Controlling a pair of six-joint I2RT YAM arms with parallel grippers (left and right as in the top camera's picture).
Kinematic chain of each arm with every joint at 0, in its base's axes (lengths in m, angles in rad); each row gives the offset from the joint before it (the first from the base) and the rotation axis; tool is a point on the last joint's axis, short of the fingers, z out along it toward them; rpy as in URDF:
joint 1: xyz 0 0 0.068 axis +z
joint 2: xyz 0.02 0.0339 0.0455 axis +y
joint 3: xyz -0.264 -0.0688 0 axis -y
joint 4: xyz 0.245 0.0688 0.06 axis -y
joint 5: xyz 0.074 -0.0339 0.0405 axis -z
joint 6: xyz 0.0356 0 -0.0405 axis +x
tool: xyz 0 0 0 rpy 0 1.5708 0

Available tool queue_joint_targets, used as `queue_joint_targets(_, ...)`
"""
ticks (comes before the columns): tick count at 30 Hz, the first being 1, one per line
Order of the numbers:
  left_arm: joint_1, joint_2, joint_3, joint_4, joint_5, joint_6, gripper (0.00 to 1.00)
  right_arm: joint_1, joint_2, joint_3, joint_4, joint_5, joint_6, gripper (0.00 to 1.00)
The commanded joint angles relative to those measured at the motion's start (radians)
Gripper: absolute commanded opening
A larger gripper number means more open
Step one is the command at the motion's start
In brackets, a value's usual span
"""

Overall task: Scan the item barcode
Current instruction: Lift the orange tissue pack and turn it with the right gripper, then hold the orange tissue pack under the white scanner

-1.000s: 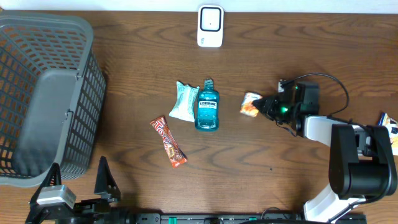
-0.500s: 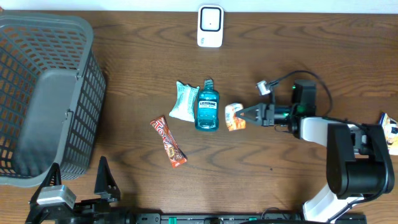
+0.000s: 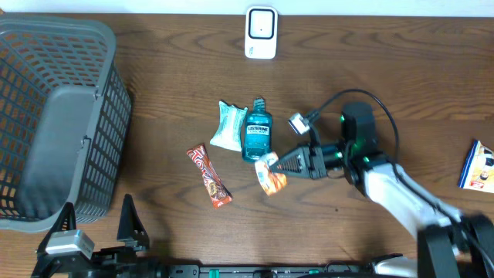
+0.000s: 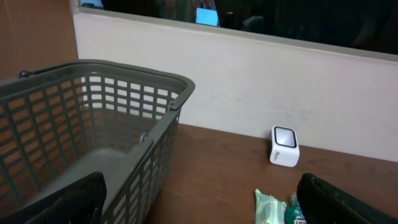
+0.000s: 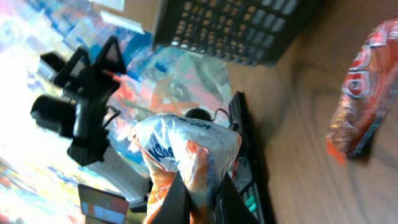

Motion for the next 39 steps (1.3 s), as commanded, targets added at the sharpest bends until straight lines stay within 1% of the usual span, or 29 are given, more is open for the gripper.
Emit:
queue_joint_targets(1, -0.003, -0.007, 0.0, 0.004, 0.001, 0.002, 0.98, 0.005, -0.123, -0.098, -0.009, -0.021, -0.03, 0.01)
queue_joint_targets(6, -0.003, -0.007, 0.0, 0.004, 0.002, 0.002, 0.98, 0.005, -0.26, -0.189, -0.011, -0.021, 0.01, 0.01)
queue_joint_targets(10, -0.003, -0.007, 0.0, 0.004, 0.001, 0.002, 0.98, 0.005, -0.341, -0.204, 0.0, -0.021, 0.006, 0.01)
queue_joint_targets(12, -0.003, -0.007, 0.0, 0.004, 0.002, 0.002, 0.98, 0.005, -0.359, -0.204, 0.021, -0.021, -0.032, 0.01)
queue_joint_targets(13, -0.003, -0.007, 0.0, 0.004, 0.002, 0.002, 0.98, 0.005, -0.36, -0.204, 0.032, -0.006, -0.081, 0.01)
queue_joint_targets(15, -0.003, -0.007, 0.0, 0.004, 0.002, 0.002, 0.98, 0.005, -0.358, -0.204, 0.033, 0.119, -0.14, 0.01)
queue_joint_targets(16, -0.003, -0.007, 0.0, 0.004, 0.002, 0.002, 0.98, 0.008, -0.357, -0.204, 0.022, 0.254, -0.143, 0.01)
queue_joint_targets(20, -0.003, -0.007, 0.0, 0.004, 0.002, 0.002, 0.98, 0.021, -0.352, -0.204, -0.005, 0.605, -0.185, 0.01)
queue_joint_targets(24, -0.003, -0.007, 0.0, 0.004, 0.002, 0.002, 0.98, 0.022, -0.316, -0.194, -0.003, 0.798, -0.185, 0.01)
queue_joint_targets(27, -0.003, -0.007, 0.0, 0.004, 0.002, 0.002, 0.98, 0.023, -0.278, -0.169, -0.005, 0.871, -0.207, 0.01)
queue_joint_targets(29, -0.003, -0.007, 0.0, 0.004, 0.002, 0.002, 0.98, 0.023, -0.235, -0.129, -0.023, 0.931, -0.226, 0.01)
queue_joint_targets(32, -0.003, -0.007, 0.0, 0.004, 0.002, 0.002, 0.98, 0.024, -0.14, -0.019, -0.09, 1.024, -0.246, 0.01)
queue_joint_targets(34, -0.003, -0.007, 0.0, 0.004, 0.002, 0.002, 0.98, 0.035, -0.063, 0.086, -0.152, 1.092, -0.284, 0.01)
queue_joint_targets(37, -0.003, -0.007, 0.0, 0.004, 0.002, 0.002, 0.98, 0.066, 0.096, 0.313, -0.301, 1.266, -0.392, 0.01)
queue_joint_targets(39, -0.003, -0.007, 0.0, 0.004, 0.002, 0.002, 0.98, 0.078, 0.179, 0.428, -0.373, 1.332, -0.43, 0.01)
